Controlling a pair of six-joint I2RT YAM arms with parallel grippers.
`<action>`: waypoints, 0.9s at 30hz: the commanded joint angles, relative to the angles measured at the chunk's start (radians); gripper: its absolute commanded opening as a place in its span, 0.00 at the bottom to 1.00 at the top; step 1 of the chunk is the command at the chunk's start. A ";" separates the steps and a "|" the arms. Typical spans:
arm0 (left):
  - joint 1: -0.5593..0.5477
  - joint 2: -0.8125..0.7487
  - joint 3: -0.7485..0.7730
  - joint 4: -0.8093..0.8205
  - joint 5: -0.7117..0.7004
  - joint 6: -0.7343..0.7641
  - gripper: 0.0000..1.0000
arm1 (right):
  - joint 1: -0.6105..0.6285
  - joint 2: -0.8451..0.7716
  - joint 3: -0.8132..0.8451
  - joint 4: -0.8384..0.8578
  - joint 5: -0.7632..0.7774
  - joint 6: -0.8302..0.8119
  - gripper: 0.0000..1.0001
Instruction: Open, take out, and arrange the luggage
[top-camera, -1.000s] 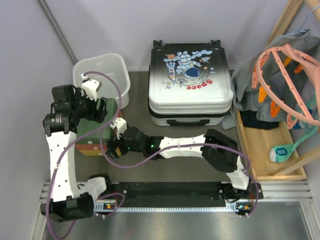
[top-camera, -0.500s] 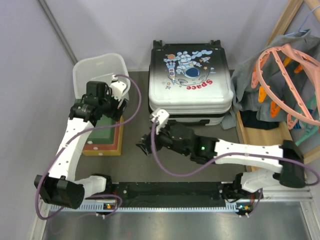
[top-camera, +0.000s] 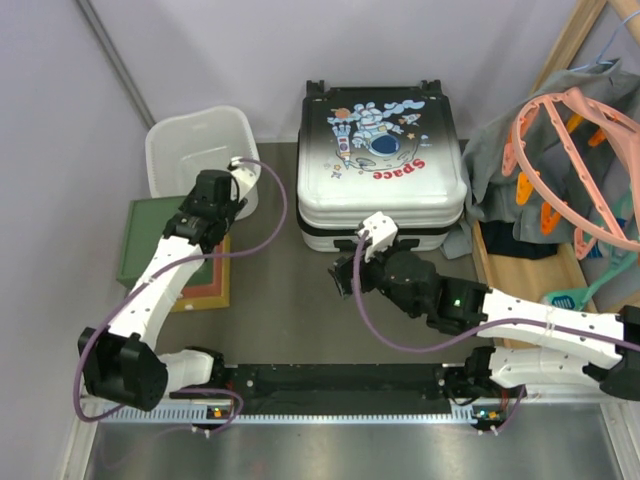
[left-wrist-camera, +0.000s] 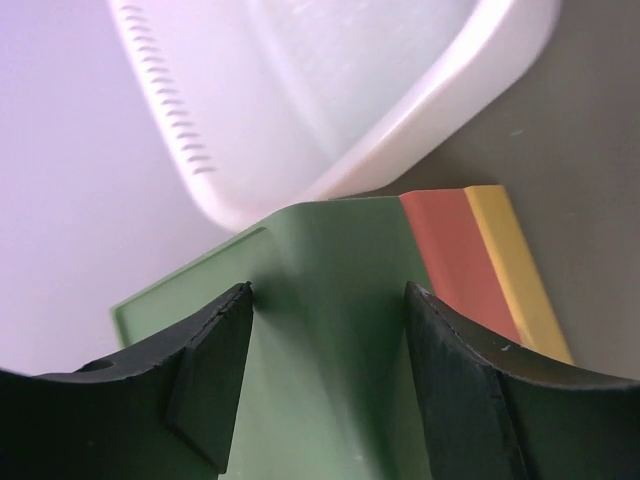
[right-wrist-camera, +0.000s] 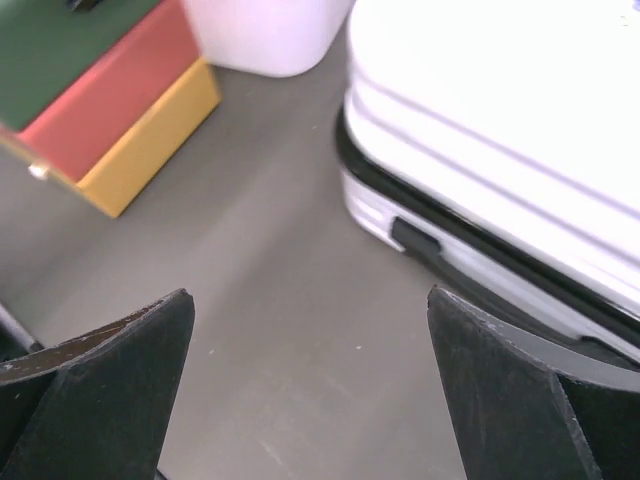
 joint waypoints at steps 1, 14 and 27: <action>0.031 0.018 -0.068 -0.012 -0.125 0.130 0.66 | -0.039 -0.065 -0.019 0.007 0.031 -0.008 0.99; 0.235 0.023 -0.016 0.101 0.158 0.340 0.67 | -0.076 -0.105 -0.046 -0.016 0.020 -0.036 0.99; -0.027 0.404 0.448 -0.089 0.274 -0.126 0.69 | -0.081 -0.091 -0.049 -0.051 0.017 -0.043 0.99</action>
